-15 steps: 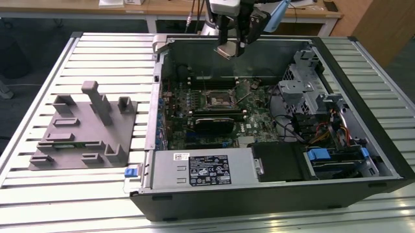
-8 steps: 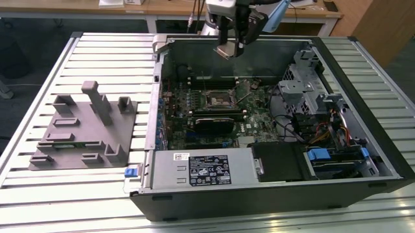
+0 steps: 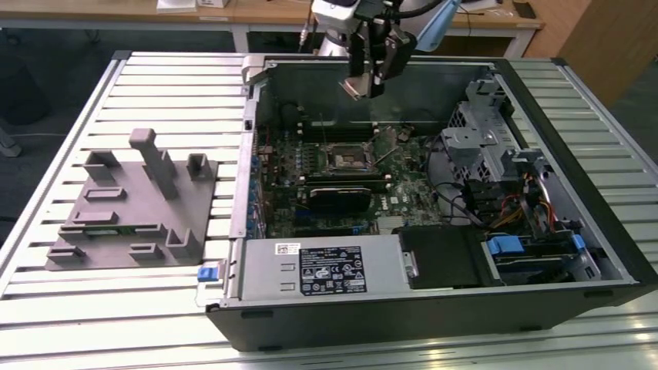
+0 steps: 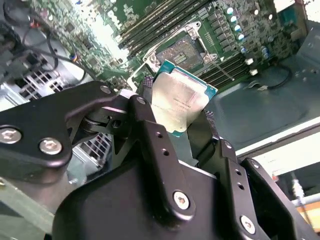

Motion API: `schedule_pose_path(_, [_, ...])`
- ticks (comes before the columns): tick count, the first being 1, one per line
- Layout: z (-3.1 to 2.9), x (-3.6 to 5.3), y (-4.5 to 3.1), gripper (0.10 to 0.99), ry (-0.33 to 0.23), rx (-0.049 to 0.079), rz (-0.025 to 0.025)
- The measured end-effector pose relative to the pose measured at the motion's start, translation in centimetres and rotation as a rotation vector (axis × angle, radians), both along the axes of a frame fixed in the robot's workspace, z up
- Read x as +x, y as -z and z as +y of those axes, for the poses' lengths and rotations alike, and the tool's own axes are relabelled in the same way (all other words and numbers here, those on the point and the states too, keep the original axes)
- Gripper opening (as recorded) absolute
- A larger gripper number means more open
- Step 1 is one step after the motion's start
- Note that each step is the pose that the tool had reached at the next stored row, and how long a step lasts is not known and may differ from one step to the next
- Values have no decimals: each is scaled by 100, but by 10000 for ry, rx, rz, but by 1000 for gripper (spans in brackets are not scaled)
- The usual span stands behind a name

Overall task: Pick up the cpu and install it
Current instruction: 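Place the cpu into insertion slot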

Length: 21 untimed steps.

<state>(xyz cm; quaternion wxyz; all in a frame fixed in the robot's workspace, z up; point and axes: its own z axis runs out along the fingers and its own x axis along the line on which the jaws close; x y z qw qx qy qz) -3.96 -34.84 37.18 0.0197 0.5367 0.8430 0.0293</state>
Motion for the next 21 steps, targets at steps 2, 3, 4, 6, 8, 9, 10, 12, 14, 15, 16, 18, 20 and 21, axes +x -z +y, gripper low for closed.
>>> schedule_pose_path(2, [0, 0, 20, 529, 359, -1, 0])
schedule_pose_path(3, [0, 0, 32, 529, 546, -1, 0])
schedule_pose_path(4, [0, 0, 45, 529, 735, -2, 0])
schedule_pose_path(6, [0, 0, 68, 529, 1090, -5, 1])
schedule_pose_path(8, [0, 0, 93, 529, 1450, -4, 1])
schedule_pose_path(9, [0, 0, 105, 529, 1629, -4, 0])
schedule_pose_path(10, [0, 0, 115, 529, 1811, -5, 1])
schedule_pose_path(12, [0, 0, 136, 529, 2170, -5, 1])
schedule_pose_path(14, [0, 0, 152, 529, 2524, -9, 1])
schedule_pose_path(15, [1, 0, 159, 529, 2666, -7, 0])
schedule_pose_path(16, [8, -1, 167, 529, 2748, -8, 2])
schedule_pose_path(18, [45, 0, 187, 529, 2786, -9, 0])
schedule_pose_path(20, [71, 0, 209, 529, 2785, -7, -1])
schedule_pose_path(21, [80, 0, 222, 529, 2785, -8, 0])
